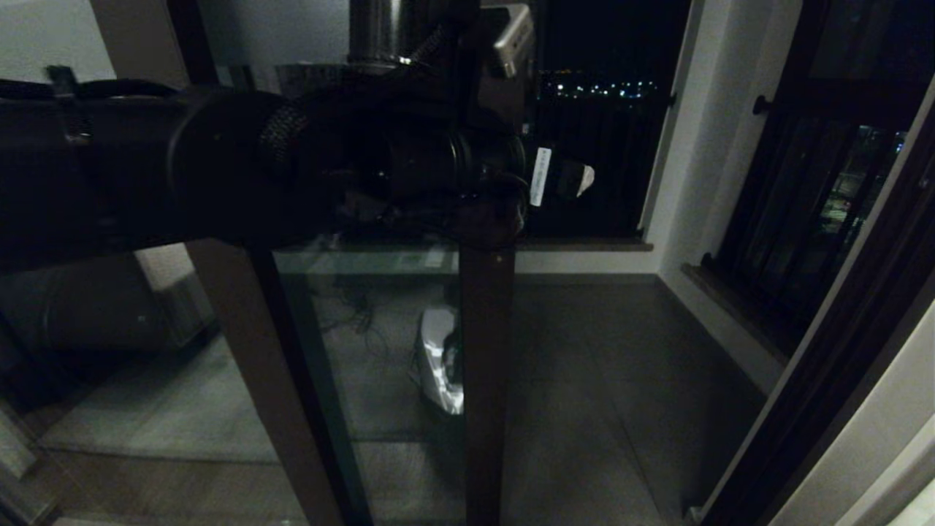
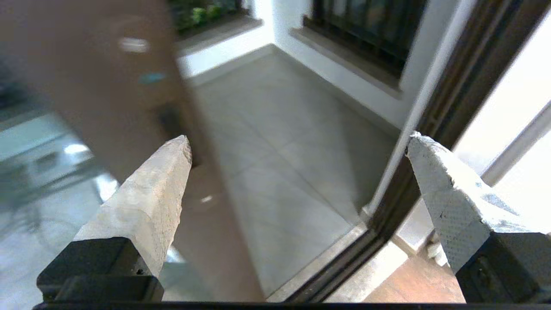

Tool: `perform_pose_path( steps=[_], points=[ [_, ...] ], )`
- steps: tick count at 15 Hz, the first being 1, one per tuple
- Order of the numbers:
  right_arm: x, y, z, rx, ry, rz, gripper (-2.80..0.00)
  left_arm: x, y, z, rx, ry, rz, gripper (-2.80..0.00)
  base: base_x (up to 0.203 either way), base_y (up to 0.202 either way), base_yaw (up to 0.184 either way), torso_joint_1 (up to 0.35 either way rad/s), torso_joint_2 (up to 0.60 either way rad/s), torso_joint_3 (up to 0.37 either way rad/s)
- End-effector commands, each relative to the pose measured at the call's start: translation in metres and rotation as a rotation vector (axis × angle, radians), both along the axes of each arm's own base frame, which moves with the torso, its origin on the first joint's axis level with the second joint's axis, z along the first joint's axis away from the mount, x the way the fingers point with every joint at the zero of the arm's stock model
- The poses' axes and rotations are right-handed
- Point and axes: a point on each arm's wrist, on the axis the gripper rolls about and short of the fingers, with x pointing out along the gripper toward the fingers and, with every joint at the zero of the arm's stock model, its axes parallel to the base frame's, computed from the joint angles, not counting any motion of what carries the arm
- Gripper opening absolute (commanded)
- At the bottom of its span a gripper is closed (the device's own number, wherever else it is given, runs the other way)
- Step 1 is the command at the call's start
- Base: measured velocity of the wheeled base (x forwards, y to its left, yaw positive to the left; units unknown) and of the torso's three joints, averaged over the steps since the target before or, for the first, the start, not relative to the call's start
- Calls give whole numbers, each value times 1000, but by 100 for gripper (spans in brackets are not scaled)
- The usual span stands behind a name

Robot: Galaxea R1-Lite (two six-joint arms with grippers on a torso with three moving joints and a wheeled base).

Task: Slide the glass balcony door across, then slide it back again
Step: Close the slid door

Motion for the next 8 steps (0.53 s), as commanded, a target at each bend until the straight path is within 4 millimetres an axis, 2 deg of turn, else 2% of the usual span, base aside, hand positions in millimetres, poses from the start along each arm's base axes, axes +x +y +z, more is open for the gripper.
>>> perform_pose_path(
  steps=[1,5,6,8],
  points=[
    [0,0,0,0,2,0,-280,-25,35,23,-27,-32,44,0,0,0,0,0,0,0],
    [0,0,0,0,2,0,-280,-69,111,41,-57,-72,163,0,0,0,0,0,0,0],
    [0,0,0,0,2,0,-280,-84,131,43,-67,-84,190,-280,0,0,0,0,0,0],
    [0,0,0,0,2,0,-280,-117,169,32,-59,-80,248,-280,0,0,0,0,0,0]
  ],
)
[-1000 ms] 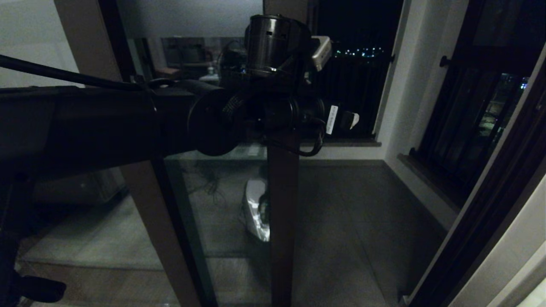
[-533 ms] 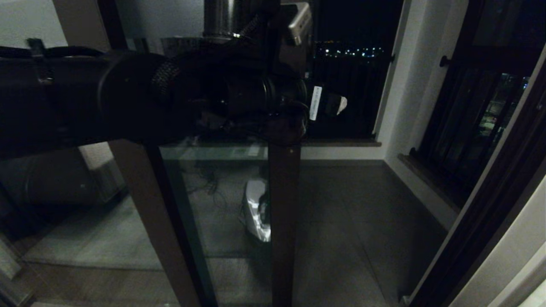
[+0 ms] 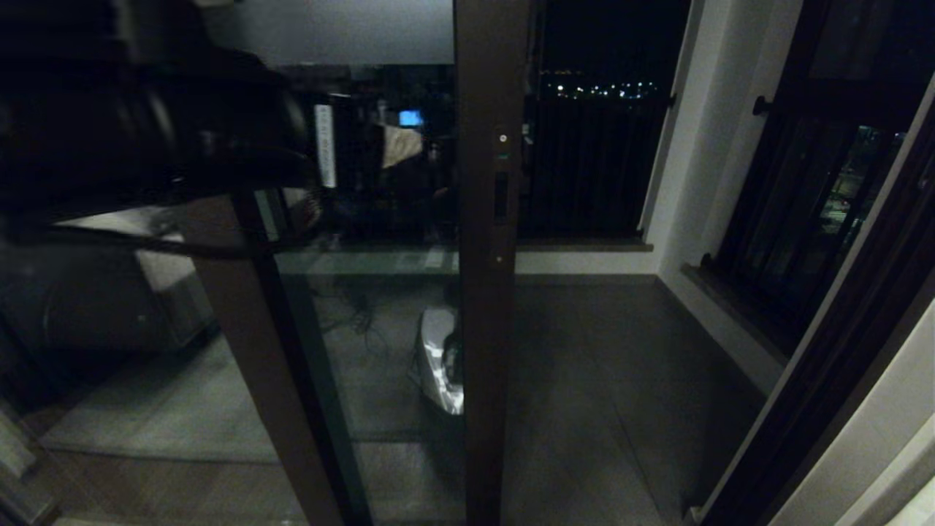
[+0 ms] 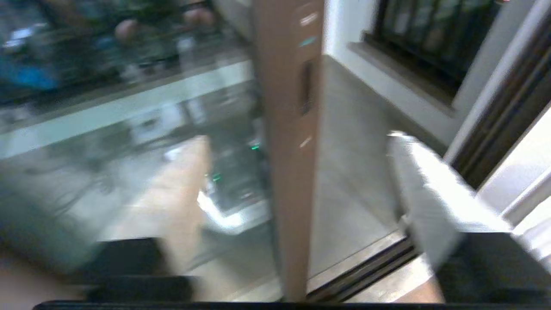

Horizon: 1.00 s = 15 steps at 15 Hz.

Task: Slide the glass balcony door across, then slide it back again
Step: Close the slid door

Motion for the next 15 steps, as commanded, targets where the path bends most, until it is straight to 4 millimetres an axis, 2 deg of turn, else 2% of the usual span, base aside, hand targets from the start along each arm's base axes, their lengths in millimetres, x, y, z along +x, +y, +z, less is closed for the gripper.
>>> perform_pose_path(
  steps=[1,4,7,12,15],
  points=[
    [0,0,0,0,0,0,-280,-62,62,5,-44,-63,74,-280,0,0,0,0,0,0],
    [0,0,0,0,1,0,-280,-117,111,-12,-55,-88,202,-280,0,0,0,0,0,0],
    [0,0,0,0,1,0,-280,-170,143,-40,-72,-143,401,-280,0,0,0,0,0,0],
    [0,0,0,0,1,0,-280,-239,154,-80,-84,-210,533,-280,0,0,0,0,0,0],
    [0,0,0,0,1,0,-280,-264,152,-108,-73,-209,573,-280,0,0,0,0,0,0]
  ],
)
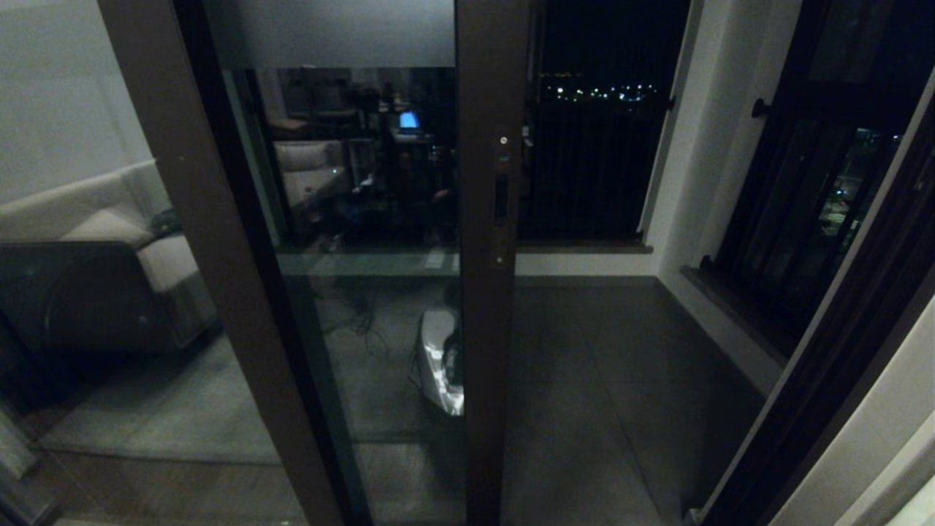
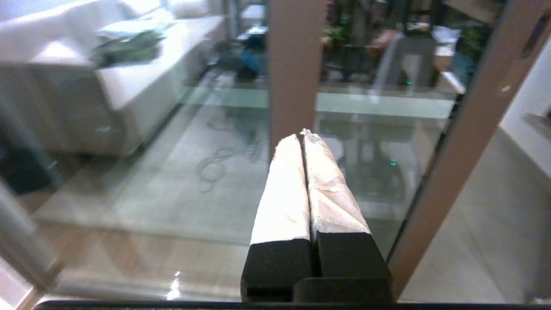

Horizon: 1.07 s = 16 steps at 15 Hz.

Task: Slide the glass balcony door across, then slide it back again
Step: Close the slid door

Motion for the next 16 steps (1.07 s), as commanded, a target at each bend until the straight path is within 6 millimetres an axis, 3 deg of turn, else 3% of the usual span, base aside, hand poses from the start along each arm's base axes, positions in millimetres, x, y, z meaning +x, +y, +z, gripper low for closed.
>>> perform_pose_path(
  steps=[1,3,7,9,11,13,16],
  points=[
    [0,0,0,0,1,0,-280,-28,-2,-30,9,-60,18,-280,0,0,0,0,0,0],
    [0,0,0,0,1,0,-280,-24,-5,-61,86,-2,37,-280,0,0,0,0,0,0],
    [1,0,1,-16,-17,-2,-280,8,-4,-123,121,114,106,-280,0,0,0,0,0,0],
    [1,0,1,-10,-20,0,-280,21,-3,-140,144,53,131,-280,0,0,0,0,0,0],
    [1,0,1,-10,-19,0,-280,26,-3,-169,190,124,121,-280,0,0,0,0,0,0],
    [1,0,1,-10,-20,0,-280,23,-6,-180,223,197,-5,-280,0,0,0,0,0,0],
    [1,0,1,-10,-20,0,-280,22,-6,-179,242,197,-28,-280,0,0,0,0,0,0]
  ],
)
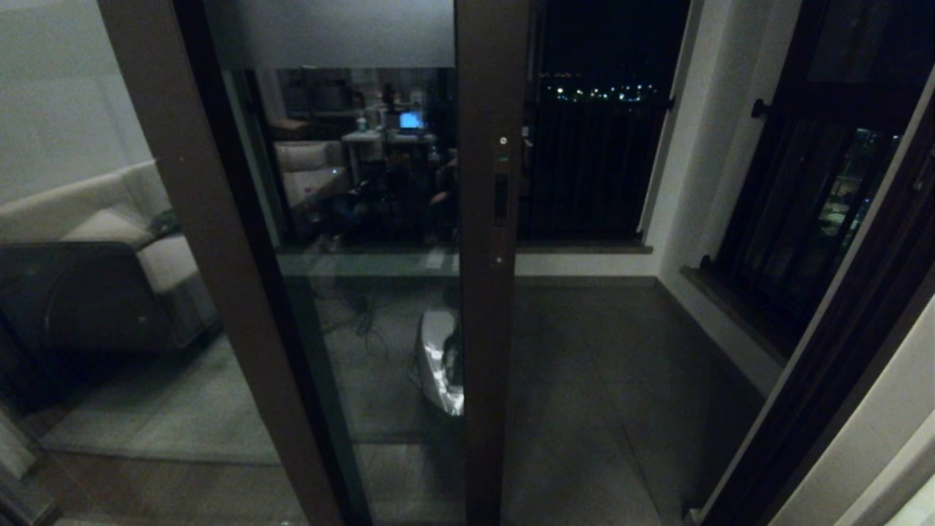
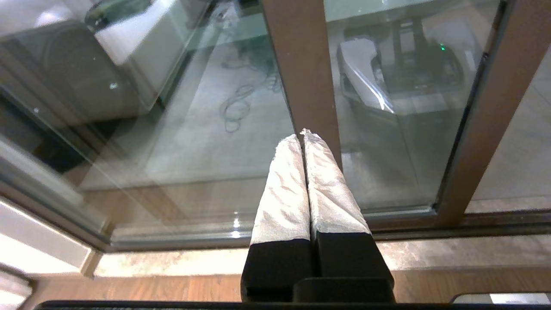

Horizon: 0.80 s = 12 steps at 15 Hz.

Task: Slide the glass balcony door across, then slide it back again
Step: Close the slid door

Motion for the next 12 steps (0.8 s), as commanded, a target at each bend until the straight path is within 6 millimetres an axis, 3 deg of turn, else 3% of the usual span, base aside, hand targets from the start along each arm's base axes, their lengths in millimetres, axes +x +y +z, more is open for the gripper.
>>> perform_pose_path(
  steps=[1,3,7,12],
  points=[
    [0,0,0,0,0,0,-280,-1,0,0,14,-4,-5,-280,0,0,0,0,0,0],
    [0,0,0,0,0,0,-280,-6,-1,-2,42,-63,-28,-280,0,0,0,0,0,0],
    [0,0,0,0,0,0,-280,-2,-3,-10,-78,-56,-129,-280,0,0,0,0,0,0],
    [0,0,0,0,0,0,-280,-2,-1,-9,-244,-72,-26,-280,0,0,0,0,0,0]
  ],
)
